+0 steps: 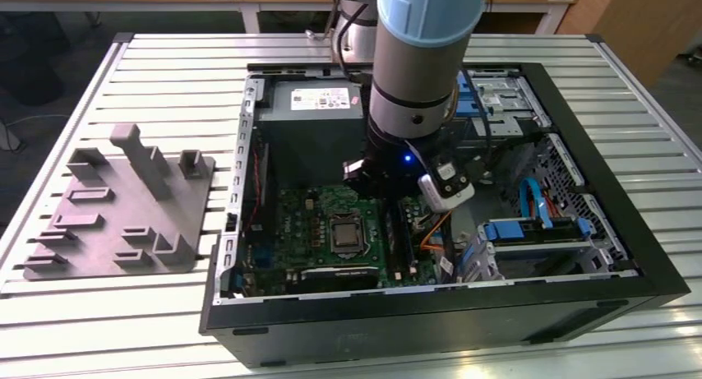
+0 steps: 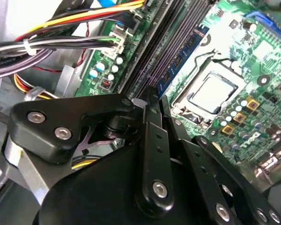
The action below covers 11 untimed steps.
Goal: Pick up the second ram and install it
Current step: 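Insert the second ram into the second slot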
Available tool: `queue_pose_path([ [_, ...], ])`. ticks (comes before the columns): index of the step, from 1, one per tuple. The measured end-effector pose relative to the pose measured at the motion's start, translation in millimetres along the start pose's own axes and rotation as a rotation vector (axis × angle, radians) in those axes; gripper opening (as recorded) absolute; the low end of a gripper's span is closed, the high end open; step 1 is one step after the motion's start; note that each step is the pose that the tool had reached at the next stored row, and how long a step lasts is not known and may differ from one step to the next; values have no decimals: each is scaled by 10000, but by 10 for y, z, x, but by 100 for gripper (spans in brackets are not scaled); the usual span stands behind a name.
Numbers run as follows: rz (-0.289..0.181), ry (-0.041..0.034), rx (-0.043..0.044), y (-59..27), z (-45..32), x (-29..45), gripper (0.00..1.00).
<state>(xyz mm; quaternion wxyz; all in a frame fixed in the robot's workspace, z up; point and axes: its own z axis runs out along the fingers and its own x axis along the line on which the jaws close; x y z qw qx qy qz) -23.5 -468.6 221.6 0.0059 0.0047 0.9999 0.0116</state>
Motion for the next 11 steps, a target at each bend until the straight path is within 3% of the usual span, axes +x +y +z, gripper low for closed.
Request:
queue_pose_path([
  [3,-160,3,-26,-6,4,-6,14],
  [11,-61,1,-47,-140,3,-10,14],
])
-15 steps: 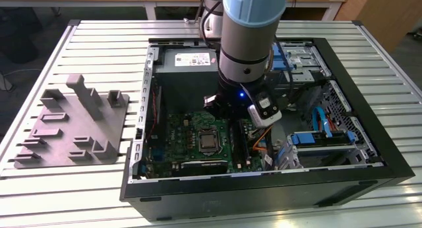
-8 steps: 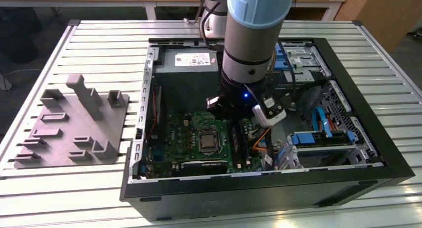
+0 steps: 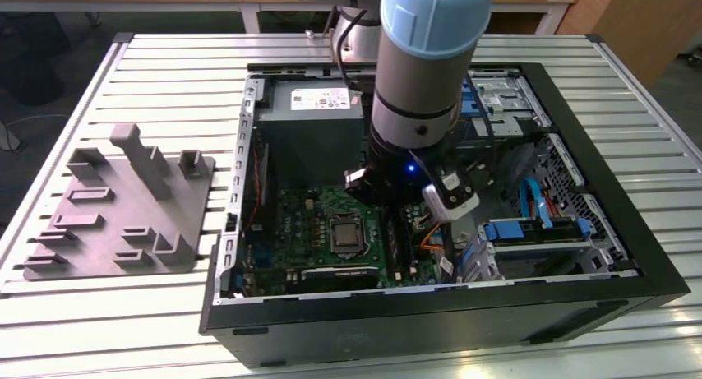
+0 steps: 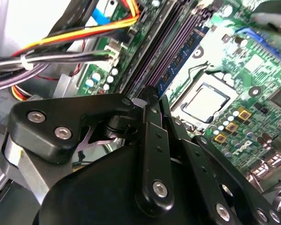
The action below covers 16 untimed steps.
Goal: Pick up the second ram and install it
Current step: 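Insert the second ram into the second slot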
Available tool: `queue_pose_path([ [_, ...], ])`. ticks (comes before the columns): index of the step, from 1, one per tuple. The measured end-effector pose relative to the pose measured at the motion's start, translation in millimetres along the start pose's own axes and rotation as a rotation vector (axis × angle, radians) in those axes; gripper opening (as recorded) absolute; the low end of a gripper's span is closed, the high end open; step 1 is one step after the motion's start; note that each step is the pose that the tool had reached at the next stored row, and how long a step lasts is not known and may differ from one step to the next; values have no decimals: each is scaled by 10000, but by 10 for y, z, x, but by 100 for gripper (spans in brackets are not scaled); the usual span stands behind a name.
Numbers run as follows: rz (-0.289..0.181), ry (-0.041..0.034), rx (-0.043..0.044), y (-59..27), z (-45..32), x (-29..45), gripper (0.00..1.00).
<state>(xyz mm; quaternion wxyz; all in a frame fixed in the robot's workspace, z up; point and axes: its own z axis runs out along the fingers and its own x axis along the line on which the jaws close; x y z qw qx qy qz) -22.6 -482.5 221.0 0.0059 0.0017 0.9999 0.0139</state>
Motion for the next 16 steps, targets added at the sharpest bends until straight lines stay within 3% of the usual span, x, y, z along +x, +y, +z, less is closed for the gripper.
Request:
queue_pose_path([
  [4,42,-2,0,-43,-1,0,14],
  [16,251,-7,15,-47,1,-1,14],
])
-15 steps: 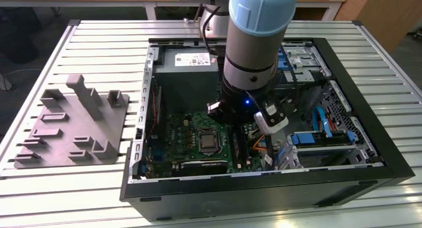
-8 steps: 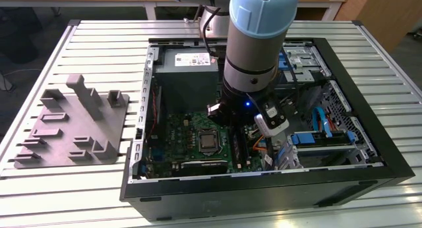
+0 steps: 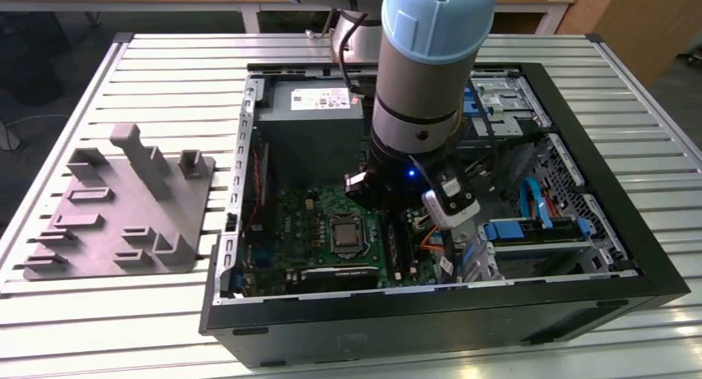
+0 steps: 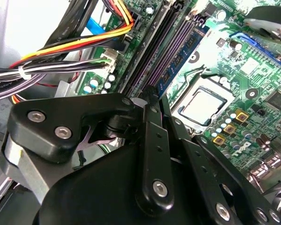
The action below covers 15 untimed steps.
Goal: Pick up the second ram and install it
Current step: 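Insert the second ram into the second slot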
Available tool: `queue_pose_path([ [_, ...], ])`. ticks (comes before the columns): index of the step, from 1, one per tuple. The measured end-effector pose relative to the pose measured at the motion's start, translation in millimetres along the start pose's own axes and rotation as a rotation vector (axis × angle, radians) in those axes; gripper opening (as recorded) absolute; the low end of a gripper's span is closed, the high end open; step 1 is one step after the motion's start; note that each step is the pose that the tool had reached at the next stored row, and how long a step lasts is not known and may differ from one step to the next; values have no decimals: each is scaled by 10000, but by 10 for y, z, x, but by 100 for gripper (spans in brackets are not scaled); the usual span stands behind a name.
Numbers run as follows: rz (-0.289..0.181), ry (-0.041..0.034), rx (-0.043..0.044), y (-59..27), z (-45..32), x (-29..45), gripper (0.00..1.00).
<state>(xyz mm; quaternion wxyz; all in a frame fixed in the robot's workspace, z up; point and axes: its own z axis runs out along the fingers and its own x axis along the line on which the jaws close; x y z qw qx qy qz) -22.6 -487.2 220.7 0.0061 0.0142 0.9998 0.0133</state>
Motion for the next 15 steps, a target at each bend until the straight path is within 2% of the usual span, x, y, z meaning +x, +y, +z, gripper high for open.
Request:
queue_pose_path([
  [15,197,-7,68,-19,20,-7,14],
])
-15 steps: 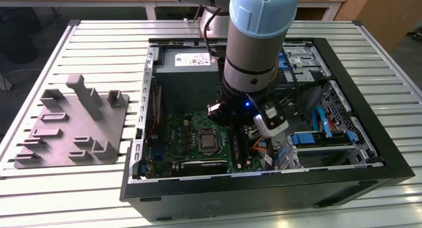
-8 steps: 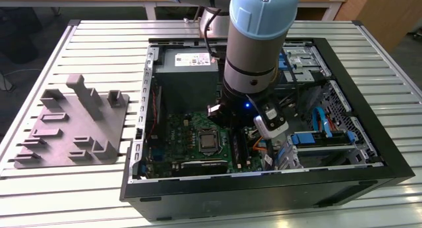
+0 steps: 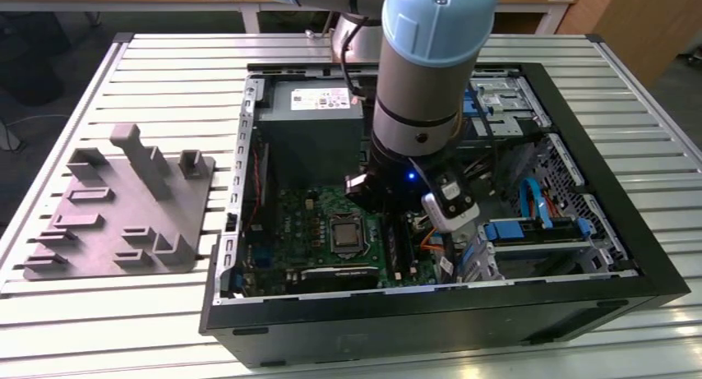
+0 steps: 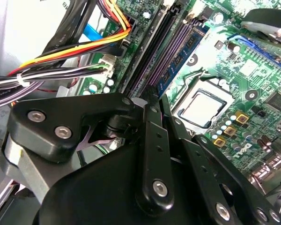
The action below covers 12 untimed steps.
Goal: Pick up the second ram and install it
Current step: 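Insert the second ram into the second slot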
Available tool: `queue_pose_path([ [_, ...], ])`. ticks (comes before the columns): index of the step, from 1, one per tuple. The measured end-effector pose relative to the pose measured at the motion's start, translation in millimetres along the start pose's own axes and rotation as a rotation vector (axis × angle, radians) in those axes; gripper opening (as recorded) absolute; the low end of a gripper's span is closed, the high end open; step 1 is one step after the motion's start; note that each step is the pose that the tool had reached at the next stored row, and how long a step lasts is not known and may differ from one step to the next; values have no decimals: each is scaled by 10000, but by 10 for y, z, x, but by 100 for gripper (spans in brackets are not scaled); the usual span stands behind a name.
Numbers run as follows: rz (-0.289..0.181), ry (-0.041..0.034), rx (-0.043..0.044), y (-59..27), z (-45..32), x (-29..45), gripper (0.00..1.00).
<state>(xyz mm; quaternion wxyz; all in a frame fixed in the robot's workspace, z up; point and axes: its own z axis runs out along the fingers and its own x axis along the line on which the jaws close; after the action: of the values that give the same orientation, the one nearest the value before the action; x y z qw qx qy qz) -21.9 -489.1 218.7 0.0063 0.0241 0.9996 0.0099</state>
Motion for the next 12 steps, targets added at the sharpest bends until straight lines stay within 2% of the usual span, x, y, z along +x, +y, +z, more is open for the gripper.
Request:
queue_pose_path([
  [12,8,-2,32,0,41,-5,14],
])
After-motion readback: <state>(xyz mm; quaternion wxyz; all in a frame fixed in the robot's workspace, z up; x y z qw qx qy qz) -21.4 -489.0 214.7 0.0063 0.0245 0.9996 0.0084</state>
